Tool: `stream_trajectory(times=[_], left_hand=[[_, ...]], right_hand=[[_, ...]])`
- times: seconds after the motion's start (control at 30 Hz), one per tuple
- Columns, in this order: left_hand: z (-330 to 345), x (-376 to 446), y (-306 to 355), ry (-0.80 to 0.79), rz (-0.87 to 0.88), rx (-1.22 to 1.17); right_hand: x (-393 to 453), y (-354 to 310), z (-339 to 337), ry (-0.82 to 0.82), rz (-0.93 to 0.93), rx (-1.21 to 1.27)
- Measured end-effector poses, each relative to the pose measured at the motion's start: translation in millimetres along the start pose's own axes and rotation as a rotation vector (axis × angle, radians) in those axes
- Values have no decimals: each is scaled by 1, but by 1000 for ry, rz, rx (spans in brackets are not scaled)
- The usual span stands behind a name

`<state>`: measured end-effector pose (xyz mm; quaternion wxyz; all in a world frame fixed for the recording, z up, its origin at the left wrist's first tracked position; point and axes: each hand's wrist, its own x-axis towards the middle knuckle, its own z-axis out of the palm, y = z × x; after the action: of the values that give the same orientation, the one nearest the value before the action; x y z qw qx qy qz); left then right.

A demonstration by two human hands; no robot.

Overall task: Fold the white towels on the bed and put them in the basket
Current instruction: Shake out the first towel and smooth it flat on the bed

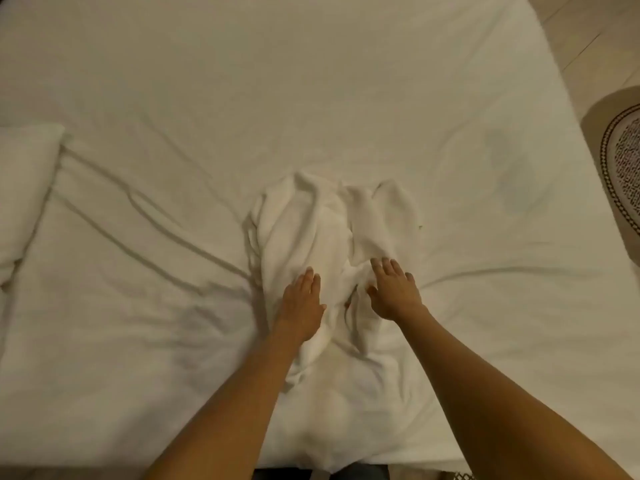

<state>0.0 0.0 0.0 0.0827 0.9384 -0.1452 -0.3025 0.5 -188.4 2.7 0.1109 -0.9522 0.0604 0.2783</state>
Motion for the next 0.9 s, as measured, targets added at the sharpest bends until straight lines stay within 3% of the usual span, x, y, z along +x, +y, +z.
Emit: stream_trajectory(times=[0.2,0.4,0.53,0.63,0.8,0.9], left_hand=[[45,15,2,-1,6,-30],[84,29,0,-15,-75,-79],[115,27,0,125,-119,32],[139,20,-4,128,-142,125],[142,3,-7,169,-162,171],[133,0,-12,205,-86,119]], right_hand=[[31,6,25,34,-139,-95],[47,22,56,40,-133,-103],[48,32,78,73,-122,-117],[48,39,81,105,-118,-95],[48,38,69,136,-111,-92],[45,32,63,141,-92,-114]])
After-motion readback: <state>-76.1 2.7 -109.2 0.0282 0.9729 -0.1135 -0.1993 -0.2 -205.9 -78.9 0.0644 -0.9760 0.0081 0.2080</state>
